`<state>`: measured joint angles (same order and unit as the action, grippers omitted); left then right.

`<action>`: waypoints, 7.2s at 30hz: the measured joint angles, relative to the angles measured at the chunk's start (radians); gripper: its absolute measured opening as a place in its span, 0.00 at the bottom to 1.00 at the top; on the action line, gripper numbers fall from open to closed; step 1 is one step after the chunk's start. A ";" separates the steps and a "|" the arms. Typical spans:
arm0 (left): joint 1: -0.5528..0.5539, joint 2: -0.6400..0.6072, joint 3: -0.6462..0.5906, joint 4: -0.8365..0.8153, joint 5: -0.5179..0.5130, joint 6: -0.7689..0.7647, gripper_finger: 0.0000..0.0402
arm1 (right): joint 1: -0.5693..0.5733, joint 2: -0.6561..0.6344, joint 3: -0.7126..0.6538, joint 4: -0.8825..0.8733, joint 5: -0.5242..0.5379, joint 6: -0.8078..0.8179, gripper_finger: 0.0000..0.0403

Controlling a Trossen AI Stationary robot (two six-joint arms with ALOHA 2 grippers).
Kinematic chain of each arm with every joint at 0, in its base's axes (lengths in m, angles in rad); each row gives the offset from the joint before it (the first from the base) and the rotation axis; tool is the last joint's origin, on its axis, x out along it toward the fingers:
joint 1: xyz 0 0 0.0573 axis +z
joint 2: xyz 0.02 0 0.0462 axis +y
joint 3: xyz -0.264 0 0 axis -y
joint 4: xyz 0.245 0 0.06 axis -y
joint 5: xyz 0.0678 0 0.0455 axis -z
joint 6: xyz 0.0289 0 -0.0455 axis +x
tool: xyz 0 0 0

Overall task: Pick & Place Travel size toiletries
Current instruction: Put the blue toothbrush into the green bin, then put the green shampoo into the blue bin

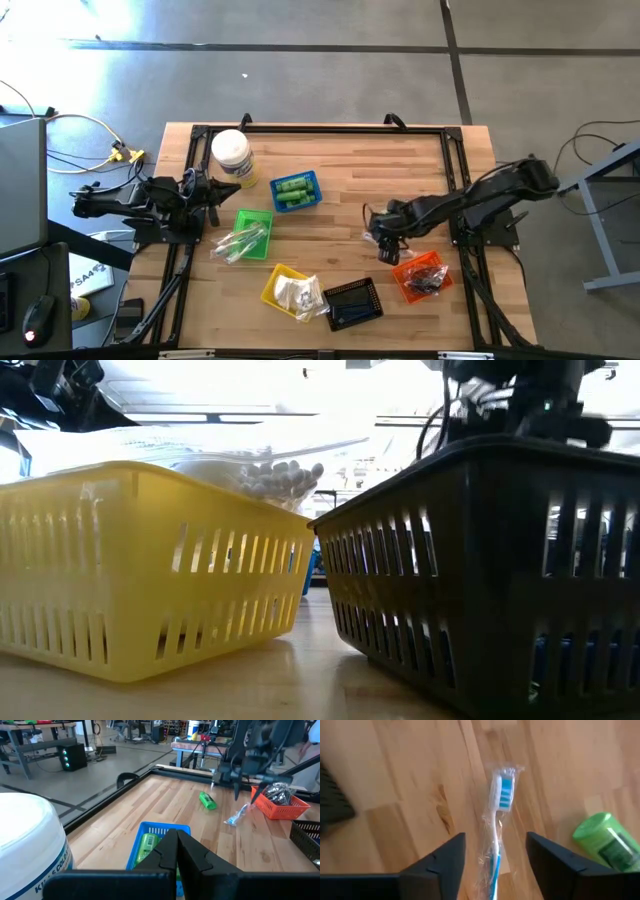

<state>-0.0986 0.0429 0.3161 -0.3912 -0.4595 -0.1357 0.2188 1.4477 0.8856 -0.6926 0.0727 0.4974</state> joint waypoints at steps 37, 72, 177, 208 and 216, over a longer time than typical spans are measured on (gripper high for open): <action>0.000 0.000 0.000 0.000 0.007 -0.001 0.00 | -0.038 0.209 -0.001 0.234 0.057 -0.166 0.04; 0.000 0.000 0.071 0.052 -0.011 0.053 0.00 | -0.226 0.582 0.644 1.158 -0.476 -0.737 0.03; 0.000 -0.005 0.084 0.006 0.003 0.078 0.00 | -0.442 -0.434 -0.516 1.368 -0.343 -0.290 0.01; 0.000 -0.004 0.084 -0.002 0.003 0.080 0.00 | -0.436 -0.191 0.033 -0.149 -0.065 -0.477 0.35; 0.000 -0.004 0.084 -0.002 0.003 0.081 0.00 | -0.477 -0.025 0.047 -0.264 -0.043 -0.635 0.61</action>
<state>-0.0986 0.0387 0.4004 -0.3927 -0.4568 -0.0551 -0.2582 1.4224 0.9325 -0.9569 0.0299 -0.1376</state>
